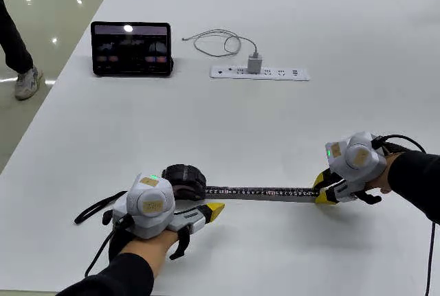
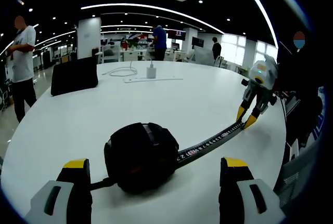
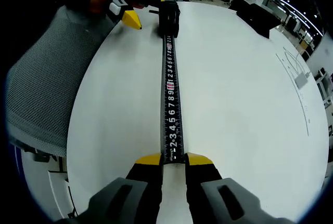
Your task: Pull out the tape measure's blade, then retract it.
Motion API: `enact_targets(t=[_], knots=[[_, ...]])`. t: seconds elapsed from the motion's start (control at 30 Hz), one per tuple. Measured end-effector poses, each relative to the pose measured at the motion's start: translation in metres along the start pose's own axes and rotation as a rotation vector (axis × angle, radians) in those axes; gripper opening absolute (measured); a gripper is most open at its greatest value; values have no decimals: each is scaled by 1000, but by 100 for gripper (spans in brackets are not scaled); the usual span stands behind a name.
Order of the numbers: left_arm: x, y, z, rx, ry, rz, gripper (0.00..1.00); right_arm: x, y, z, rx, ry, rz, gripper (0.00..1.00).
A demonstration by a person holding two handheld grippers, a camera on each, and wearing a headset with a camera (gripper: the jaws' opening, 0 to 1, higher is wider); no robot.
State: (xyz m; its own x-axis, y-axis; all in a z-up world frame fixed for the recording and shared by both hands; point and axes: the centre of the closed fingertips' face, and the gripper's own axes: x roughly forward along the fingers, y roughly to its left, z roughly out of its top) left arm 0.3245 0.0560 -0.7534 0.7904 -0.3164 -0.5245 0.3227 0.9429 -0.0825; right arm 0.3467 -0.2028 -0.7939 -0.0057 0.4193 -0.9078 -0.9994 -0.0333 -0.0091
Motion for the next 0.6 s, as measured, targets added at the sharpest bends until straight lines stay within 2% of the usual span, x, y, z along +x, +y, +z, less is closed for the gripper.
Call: enact_targets(t=[0.07, 0.27, 0.37, 0.5, 0.6], knots=[[0, 0, -1, -6, 3, -2, 99, 1, -1, -1, 21, 10, 2, 11], [0, 2, 2, -29, -6, 13, 99, 2, 2, 1, 4, 50, 2, 11], [3, 10, 5, -56, -9, 43, 99, 2, 1, 1, 6, 61, 0, 11], [7, 21, 13, -72, -27, 91, 87, 2, 2, 0, 21, 67, -5, 11], [10, 24, 14, -86, -29, 105, 86, 2, 2, 1, 46, 84, -9, 11]])
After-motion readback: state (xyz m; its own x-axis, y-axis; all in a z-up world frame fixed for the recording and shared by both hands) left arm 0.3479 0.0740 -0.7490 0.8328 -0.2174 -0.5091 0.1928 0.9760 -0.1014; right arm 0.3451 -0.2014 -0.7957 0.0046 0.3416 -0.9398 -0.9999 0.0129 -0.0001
